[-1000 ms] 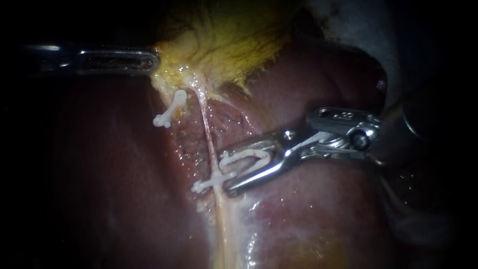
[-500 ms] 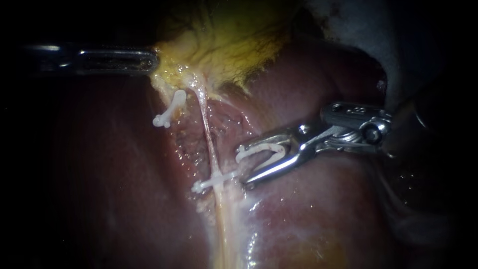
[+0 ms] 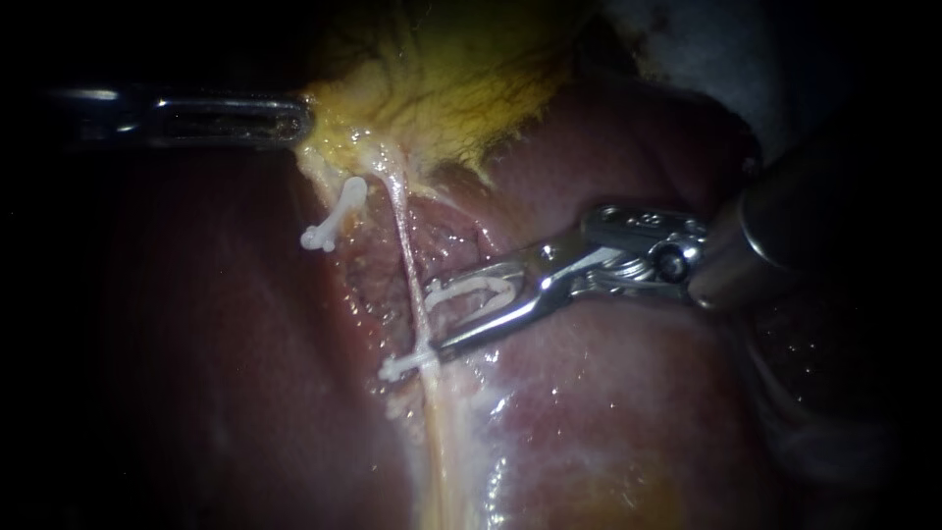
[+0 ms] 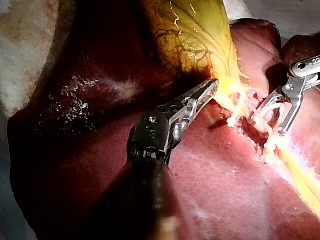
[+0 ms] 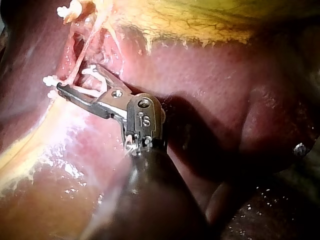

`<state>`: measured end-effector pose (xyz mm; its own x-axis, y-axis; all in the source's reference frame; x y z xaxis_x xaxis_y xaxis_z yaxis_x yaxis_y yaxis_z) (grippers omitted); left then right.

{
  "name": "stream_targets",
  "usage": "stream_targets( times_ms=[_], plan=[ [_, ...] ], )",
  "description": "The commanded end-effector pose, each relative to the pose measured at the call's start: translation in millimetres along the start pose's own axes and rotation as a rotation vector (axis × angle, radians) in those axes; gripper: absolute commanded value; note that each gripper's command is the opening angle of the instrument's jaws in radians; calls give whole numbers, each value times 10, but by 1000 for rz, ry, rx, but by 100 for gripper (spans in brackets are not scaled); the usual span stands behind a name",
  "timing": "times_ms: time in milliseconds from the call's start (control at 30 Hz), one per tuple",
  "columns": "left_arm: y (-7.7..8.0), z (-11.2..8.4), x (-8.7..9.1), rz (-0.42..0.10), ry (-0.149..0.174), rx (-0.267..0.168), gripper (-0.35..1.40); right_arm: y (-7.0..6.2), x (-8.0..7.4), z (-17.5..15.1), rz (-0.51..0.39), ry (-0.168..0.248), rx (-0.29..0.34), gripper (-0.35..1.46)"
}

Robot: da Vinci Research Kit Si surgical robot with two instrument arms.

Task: Clipping second clip right tube

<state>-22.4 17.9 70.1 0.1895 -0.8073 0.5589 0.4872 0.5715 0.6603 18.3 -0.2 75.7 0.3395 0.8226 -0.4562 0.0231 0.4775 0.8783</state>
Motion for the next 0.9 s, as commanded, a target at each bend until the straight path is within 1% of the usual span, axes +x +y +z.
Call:
stream_targets(
  times_ms=[33,167,300,367,467,667,867,900],
  plan=[
    [0,0,0,0,0,0,-35,1,-1,4,5,-2,-3,53],
    [0,0,0,-1,0,0,-35,3,-1,13,10,20,9,54],
    [0,0,0,-1,0,0,-35,3,0,17,29,59,61,55],
    [0,0,0,-1,0,0,-35,1,0,19,39,72,103,55],
    [0,0,0,0,0,0,-35,-5,-1,21,53,91,161,54],
    [0,0,0,0,0,0,-35,-18,0,30,46,140,272,52],
    [0,0,0,0,0,0,-35,-34,2,39,42,140,347,49],
    [0,0,0,0,0,0,-35,-36,3,40,42,142,348,49]
  ],
)
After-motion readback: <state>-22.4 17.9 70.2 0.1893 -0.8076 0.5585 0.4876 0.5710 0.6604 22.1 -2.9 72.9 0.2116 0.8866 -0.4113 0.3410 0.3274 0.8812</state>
